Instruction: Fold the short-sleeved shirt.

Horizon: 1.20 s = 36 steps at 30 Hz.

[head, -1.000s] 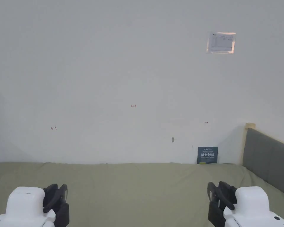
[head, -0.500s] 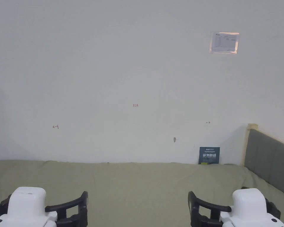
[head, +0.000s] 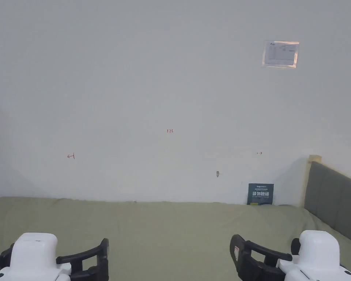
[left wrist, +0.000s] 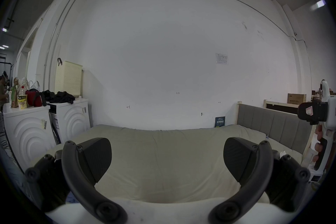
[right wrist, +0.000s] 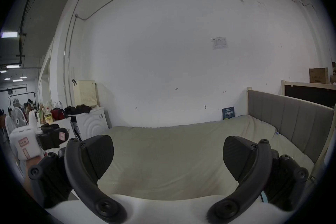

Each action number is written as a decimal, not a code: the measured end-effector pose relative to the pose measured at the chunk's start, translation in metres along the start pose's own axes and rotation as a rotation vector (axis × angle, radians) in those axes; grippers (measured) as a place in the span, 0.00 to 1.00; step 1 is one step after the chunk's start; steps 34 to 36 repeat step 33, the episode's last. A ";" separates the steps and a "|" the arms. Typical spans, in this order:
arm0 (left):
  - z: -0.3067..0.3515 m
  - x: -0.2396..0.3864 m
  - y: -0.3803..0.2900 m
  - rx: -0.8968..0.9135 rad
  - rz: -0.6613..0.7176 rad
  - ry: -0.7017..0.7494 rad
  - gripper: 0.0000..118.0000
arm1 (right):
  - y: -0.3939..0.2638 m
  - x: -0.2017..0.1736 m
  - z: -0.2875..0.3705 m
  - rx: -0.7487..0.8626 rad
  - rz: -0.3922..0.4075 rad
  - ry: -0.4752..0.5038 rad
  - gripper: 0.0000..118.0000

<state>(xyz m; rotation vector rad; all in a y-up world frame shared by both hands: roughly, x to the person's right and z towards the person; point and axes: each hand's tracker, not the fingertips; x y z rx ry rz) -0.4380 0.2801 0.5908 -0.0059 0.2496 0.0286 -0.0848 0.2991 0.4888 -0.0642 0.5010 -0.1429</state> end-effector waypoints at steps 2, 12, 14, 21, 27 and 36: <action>0.001 0.000 0.000 -0.001 0.005 -0.002 1.00 | 0.002 -0.001 0.002 0.004 -0.004 -0.003 1.00; 0.000 0.002 0.001 -0.002 0.009 0.004 1.00 | 0.009 -0.002 0.003 -0.032 -0.077 -0.044 1.00; 0.000 0.003 0.001 -0.003 0.008 0.004 1.00 | 0.008 0.001 0.002 -0.040 -0.091 -0.024 1.00; -0.001 0.004 0.000 -0.005 0.009 0.001 1.00 | 0.007 0.000 0.000 -0.017 -0.097 -0.086 1.00; -0.002 0.005 0.001 0.001 0.008 0.000 1.00 | 0.010 0.006 -0.002 -0.015 -0.104 -0.091 1.00; 0.002 0.005 0.007 0.033 0.018 -0.003 1.00 | 0.010 0.006 -0.011 -0.047 -0.009 -0.112 1.00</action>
